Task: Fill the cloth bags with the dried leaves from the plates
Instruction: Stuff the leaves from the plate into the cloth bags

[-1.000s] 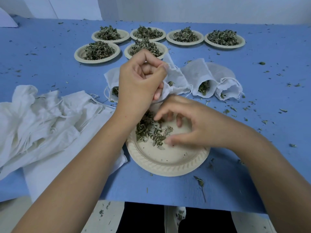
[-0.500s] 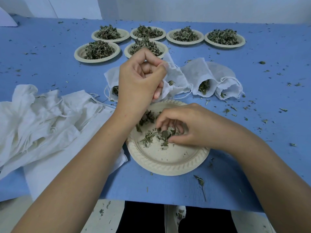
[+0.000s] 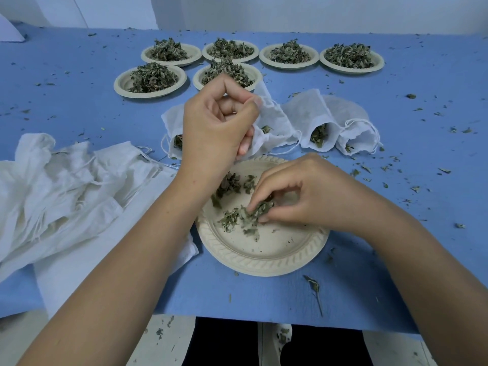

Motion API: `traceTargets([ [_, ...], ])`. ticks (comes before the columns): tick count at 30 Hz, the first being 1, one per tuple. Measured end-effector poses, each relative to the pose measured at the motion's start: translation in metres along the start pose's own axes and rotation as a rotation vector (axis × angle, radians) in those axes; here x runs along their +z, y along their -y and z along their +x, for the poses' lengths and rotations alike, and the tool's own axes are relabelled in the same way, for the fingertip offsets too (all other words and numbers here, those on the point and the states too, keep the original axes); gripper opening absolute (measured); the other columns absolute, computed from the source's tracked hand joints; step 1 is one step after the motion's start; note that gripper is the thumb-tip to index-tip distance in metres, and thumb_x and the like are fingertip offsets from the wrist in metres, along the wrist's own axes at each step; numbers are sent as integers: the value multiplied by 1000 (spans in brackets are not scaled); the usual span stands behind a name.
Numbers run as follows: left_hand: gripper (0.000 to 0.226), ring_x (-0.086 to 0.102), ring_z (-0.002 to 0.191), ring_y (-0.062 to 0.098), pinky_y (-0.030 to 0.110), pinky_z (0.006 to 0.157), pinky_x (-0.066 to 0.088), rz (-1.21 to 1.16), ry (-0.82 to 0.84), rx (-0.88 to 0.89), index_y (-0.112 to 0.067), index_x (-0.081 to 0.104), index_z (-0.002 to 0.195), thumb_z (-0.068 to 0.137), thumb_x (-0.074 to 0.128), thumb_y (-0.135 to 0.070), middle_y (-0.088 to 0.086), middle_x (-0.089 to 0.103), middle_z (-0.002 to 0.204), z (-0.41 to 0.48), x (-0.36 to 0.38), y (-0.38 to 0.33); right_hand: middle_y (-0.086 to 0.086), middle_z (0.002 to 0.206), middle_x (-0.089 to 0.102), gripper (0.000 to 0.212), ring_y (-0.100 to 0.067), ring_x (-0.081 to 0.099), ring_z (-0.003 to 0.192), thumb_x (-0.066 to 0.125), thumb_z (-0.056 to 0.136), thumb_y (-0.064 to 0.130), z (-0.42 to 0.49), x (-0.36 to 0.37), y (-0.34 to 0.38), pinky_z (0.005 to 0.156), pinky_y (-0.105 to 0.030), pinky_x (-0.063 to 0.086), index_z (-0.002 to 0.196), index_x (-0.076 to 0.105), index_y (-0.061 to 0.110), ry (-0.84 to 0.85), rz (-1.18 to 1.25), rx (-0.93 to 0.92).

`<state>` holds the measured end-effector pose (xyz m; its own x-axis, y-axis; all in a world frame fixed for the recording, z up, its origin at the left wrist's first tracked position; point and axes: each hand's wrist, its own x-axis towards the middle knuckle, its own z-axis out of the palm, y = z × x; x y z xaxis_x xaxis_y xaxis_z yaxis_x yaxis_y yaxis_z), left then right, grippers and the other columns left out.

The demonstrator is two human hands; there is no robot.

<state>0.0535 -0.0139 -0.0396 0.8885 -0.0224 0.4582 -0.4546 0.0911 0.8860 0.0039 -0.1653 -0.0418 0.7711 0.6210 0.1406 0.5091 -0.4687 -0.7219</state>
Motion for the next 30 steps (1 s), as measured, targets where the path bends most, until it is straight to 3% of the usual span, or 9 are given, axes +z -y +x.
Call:
traceTargets([
  [4,27,41,31,7,16,37,32,38,11,3,-16,52,70,90,60,1,-10,52,45,-1,1,1,-3,83,74,19,-26,70,77,78,67,3,-4,-8,6,77,-31,58,85,74,7,-293,384,-116],
  [7,23,46,35,8,19,36,36,74,63,44,-13,54,73,89,62,1,-8,57,50,-2,2,0,7,78,74,15,-11,70,70,74,66,3,-3,-11,7,68,-19,55,81,71,3,-550,548,-189],
  [12,21,44,30,5,15,37,37,51,141,58,-9,55,75,89,62,4,-1,56,49,-6,3,-1,9,76,73,23,-8,70,71,76,72,-1,0,-7,2,71,-21,55,89,71,14,-858,403,-69],
  [16,22,45,32,6,16,38,37,51,219,84,-11,55,75,89,61,4,-2,55,50,-10,4,-1,-4,78,71,12,-16,67,71,73,77,-2,3,3,-7,70,-31,55,86,74,5,-842,-174,-93],
  [18,20,46,33,8,17,39,38,88,234,101,-11,56,76,89,62,3,-2,54,50,-11,5,0,-8,78,69,11,-20,63,69,70,76,-7,4,4,-11,66,-37,52,84,72,0,-806,-314,-106],
  [23,20,48,34,8,19,40,40,152,132,104,-12,55,74,86,61,4,-2,53,49,-8,3,2,-4,99,57,25,-12,60,85,70,78,-5,4,-1,-11,77,-22,55,101,62,1,-691,-180,-155],
  [27,21,50,36,8,19,39,41,164,136,95,-14,57,75,82,58,5,4,56,51,-9,3,2,-6,90,63,13,-10,61,82,71,80,-5,3,3,-8,76,-16,54,91,66,-1,-757,-216,-222],
  [30,22,51,36,10,17,41,40,169,186,116,-13,56,75,84,61,7,9,57,54,-10,4,2,-5,76,66,9,-11,58,68,69,78,-8,7,4,-11,67,-19,50,80,70,0,-757,-357,-199],
])
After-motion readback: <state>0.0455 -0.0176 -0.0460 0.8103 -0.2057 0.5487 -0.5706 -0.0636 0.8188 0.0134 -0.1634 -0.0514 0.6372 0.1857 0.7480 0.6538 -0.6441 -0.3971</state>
